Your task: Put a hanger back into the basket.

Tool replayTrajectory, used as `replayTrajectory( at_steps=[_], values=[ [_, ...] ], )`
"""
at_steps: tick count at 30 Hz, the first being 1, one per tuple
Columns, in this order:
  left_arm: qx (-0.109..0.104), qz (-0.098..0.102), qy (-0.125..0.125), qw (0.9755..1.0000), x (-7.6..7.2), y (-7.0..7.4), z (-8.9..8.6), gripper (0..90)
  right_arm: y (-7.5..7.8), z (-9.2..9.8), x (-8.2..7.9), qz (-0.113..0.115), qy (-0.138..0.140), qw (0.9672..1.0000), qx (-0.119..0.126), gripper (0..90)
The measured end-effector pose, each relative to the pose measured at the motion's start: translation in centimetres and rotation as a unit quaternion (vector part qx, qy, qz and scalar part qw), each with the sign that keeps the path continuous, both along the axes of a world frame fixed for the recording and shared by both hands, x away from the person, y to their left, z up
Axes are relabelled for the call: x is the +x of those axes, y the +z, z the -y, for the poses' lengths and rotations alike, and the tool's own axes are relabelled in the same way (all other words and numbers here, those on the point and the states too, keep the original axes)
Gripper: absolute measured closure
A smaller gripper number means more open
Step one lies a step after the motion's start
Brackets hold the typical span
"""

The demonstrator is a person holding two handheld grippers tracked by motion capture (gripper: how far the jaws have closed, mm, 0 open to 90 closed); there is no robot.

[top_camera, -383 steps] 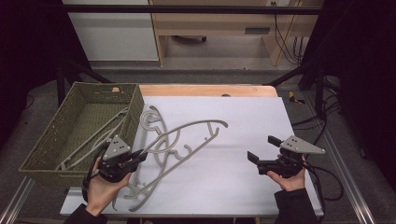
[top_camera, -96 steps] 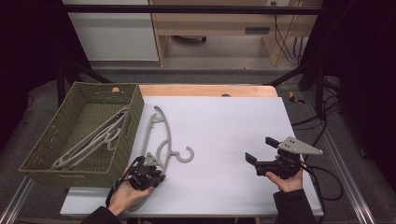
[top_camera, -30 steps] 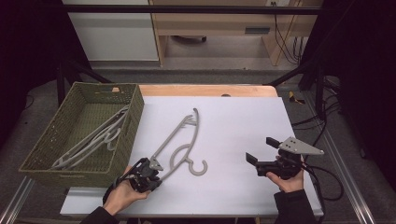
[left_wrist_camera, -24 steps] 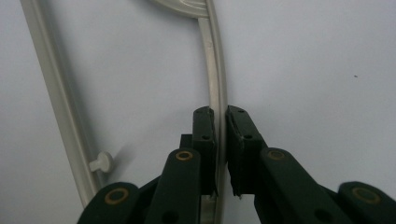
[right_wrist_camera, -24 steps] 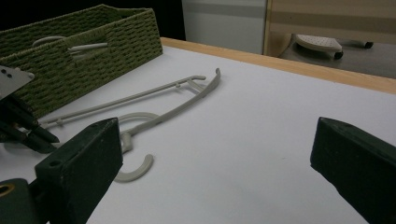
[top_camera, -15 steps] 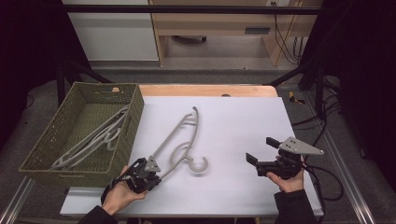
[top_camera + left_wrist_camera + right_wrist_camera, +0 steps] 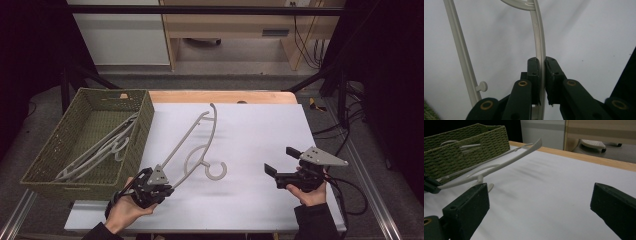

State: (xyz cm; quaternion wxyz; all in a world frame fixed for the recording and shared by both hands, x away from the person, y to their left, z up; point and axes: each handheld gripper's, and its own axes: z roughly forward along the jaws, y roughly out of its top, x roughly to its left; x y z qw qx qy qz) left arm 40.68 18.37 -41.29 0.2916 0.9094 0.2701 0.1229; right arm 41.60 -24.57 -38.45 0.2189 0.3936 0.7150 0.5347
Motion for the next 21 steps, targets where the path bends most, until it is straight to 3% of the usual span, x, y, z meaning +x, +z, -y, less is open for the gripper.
replayTrajectory(
  at_steps=[9,16,21],
  values=[
    [-0.029,0.011,-0.011,0.9995,-0.7,2.8,-0.8,82.5,-0.1,0.4,0.1,-0.002,-0.003,1.0,0.006,2.4],
    [-0.049,0.031,-0.014,0.9982,-0.9,5.8,-2.0,82.5,-0.1,0.4,0.1,-0.001,-0.005,1.0,0.006,2.4],
    [-0.043,0.04,-0.023,0.998,-0.8,8.2,-2.3,82.4,0.0,0.5,0.0,0.001,-0.003,1.0,0.006,2.4]
  ],
)
